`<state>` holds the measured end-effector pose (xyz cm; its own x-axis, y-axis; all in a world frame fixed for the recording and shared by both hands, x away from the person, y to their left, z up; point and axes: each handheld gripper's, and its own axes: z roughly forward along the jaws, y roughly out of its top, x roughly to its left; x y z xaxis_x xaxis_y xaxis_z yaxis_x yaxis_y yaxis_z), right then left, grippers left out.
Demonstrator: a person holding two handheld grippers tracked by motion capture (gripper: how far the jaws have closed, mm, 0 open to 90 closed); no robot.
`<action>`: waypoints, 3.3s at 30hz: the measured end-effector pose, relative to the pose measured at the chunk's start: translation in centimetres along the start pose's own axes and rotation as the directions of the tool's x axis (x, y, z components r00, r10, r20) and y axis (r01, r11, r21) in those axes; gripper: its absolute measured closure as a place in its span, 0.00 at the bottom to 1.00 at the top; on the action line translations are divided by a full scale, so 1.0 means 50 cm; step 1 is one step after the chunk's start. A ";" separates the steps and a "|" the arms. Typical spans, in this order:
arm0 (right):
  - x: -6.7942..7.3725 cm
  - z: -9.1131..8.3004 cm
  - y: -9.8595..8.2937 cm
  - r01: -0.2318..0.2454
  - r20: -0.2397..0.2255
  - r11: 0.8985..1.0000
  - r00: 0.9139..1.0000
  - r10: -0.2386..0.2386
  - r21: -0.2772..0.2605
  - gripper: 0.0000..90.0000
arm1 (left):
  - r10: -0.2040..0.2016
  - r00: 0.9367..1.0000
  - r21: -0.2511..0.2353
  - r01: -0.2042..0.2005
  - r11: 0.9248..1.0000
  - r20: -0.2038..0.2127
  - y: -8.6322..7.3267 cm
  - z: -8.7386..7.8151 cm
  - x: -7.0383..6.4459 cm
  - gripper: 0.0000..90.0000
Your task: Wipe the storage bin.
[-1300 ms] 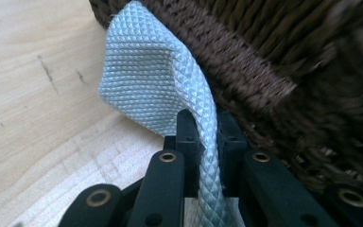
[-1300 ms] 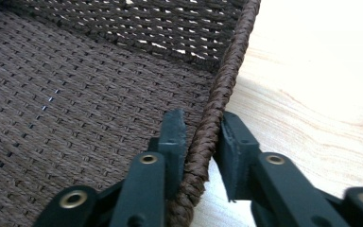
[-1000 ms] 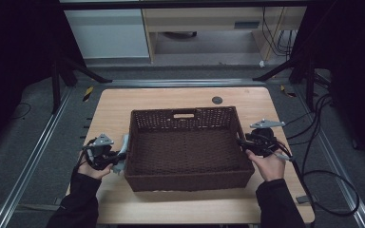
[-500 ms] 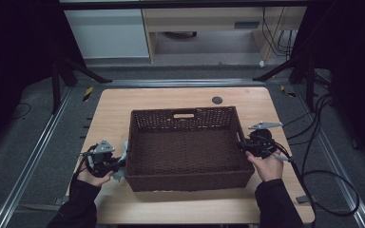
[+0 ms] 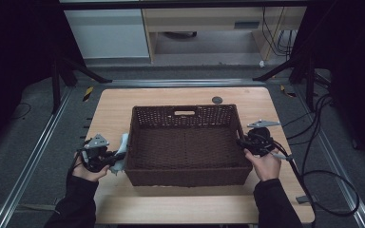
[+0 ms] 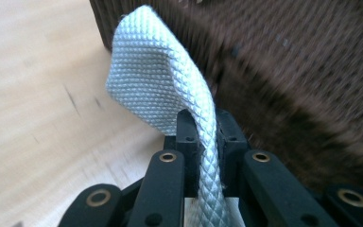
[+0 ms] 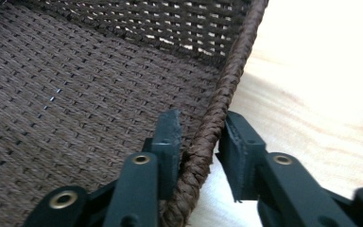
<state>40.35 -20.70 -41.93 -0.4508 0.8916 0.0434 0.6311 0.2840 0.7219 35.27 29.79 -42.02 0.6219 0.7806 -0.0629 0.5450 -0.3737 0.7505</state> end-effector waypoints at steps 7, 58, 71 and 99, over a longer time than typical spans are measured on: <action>-0.005 -0.020 0.003 0.015 -0.013 0.999 1.000 -0.016 -0.047 0.60 | 0.002 1.000 0.015 -0.002 1.000 0.010 -0.014 -0.001 -0.003 0.91; -0.003 0.000 -0.008 0.037 -0.029 0.998 0.999 -0.036 0.051 0.70 | 0.065 0.997 0.003 -0.065 0.998 0.052 -0.021 -0.031 -0.035 0.91; 0.006 -0.002 -0.005 -0.003 0.053 1.000 0.999 0.002 0.023 0.83 | 0.066 0.994 0.092 -0.074 0.993 0.084 -0.059 0.015 -0.044 0.91; -0.013 0.004 0.010 0.022 0.020 1.000 1.000 -0.022 0.008 0.65 | 0.086 0.995 0.011 -0.086 0.996 0.058 -0.039 -0.039 -0.053 0.91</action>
<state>41.06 -21.07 -41.73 -0.4521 0.8919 0.0133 0.6257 0.3065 0.7174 31.46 29.45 -42.05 0.6979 0.7152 -0.0366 0.4955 -0.4454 0.7457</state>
